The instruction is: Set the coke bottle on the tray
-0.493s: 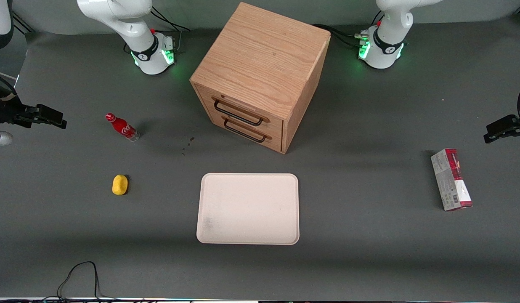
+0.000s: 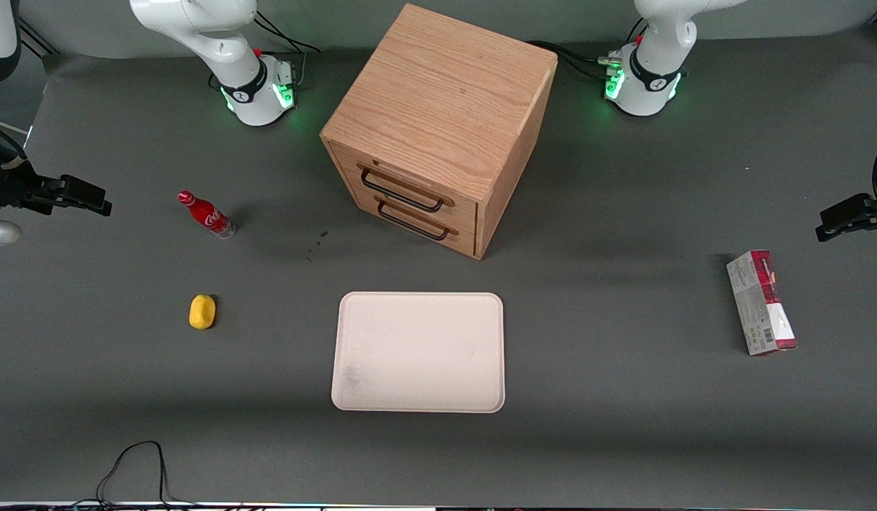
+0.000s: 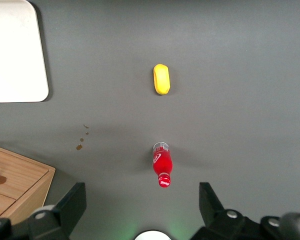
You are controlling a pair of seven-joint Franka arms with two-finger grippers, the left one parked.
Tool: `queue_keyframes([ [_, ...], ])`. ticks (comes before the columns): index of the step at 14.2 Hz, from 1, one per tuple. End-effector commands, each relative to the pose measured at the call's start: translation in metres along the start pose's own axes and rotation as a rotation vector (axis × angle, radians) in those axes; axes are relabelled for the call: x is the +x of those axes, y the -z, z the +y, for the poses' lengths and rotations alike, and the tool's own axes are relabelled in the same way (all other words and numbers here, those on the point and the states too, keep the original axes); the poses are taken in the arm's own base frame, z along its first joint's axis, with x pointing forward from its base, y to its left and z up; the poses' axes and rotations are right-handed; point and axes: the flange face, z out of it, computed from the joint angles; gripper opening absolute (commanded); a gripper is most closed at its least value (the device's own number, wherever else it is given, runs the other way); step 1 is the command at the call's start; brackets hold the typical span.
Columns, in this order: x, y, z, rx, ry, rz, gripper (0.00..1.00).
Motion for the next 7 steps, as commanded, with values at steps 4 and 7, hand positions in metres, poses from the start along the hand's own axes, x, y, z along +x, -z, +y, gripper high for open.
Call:
queue_keyframes([
  [4, -0.047, 0.002, 0.021, 0.018, -0.014, -0.007, 1.0],
  [7, -0.107, -0.003, 0.03, 0.042, -0.012, 0.064, 1.0],
])
